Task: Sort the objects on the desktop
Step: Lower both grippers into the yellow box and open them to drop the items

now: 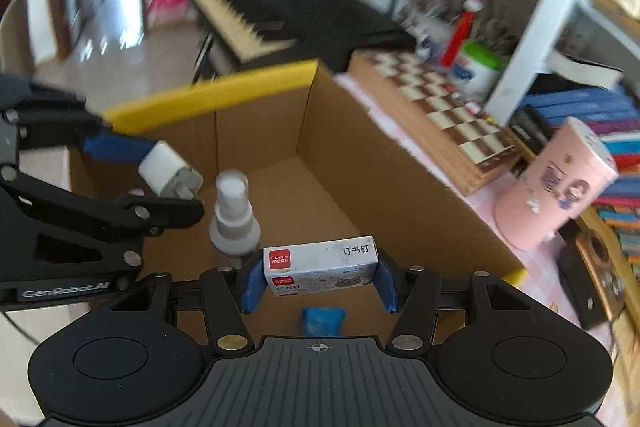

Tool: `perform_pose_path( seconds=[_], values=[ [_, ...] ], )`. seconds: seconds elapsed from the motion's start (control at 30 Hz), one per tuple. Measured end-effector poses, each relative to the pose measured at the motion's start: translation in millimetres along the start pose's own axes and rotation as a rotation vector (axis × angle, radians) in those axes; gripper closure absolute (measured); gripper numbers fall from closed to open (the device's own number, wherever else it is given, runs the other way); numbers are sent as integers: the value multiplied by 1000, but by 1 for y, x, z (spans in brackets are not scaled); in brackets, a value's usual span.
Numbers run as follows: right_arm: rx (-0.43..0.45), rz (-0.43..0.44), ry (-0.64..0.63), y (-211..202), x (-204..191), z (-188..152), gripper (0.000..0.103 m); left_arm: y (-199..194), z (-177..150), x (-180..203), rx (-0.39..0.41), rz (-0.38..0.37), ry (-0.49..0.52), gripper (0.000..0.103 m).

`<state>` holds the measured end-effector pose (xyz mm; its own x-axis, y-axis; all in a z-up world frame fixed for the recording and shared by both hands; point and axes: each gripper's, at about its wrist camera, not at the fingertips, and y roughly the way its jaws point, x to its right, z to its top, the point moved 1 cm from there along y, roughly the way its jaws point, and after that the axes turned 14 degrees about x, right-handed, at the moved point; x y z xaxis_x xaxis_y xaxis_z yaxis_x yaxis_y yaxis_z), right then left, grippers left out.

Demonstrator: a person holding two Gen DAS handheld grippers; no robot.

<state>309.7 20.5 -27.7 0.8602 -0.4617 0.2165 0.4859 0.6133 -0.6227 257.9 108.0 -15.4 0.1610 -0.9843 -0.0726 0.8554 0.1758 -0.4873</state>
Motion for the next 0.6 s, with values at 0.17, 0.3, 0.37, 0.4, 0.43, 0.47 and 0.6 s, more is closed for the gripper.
perform_pose_path(
  seconds=[0.17, 0.3, 0.37, 0.4, 0.43, 0.47, 0.6],
  values=[
    [-99, 56, -81, 23, -5, -9, 48, 14, -6, 4, -53, -4, 24, 62],
    [-126, 74, -101, 25, -10, -11, 48, 19, -11, 6, -76, -9, 34, 62],
    [-150, 80, -112, 27, -12, -11, 48, 20, -13, 6, -80, -10, 33, 62],
    [-161, 83, -121, 28, -13, -11, 48, 20, -14, 6, -83, -9, 31, 62],
    [-170, 86, -129, 30, -15, -10, 48, 20, -14, 6, -83, -8, 34, 62],
    [-177, 87, -134, 30, -15, -10, 48, 19, -14, 7, -81, -6, 40, 62],
    [-186, 85, -151, 31, -18, -11, 48, 18, -15, 8, -76, -9, 49, 62]
  ],
)
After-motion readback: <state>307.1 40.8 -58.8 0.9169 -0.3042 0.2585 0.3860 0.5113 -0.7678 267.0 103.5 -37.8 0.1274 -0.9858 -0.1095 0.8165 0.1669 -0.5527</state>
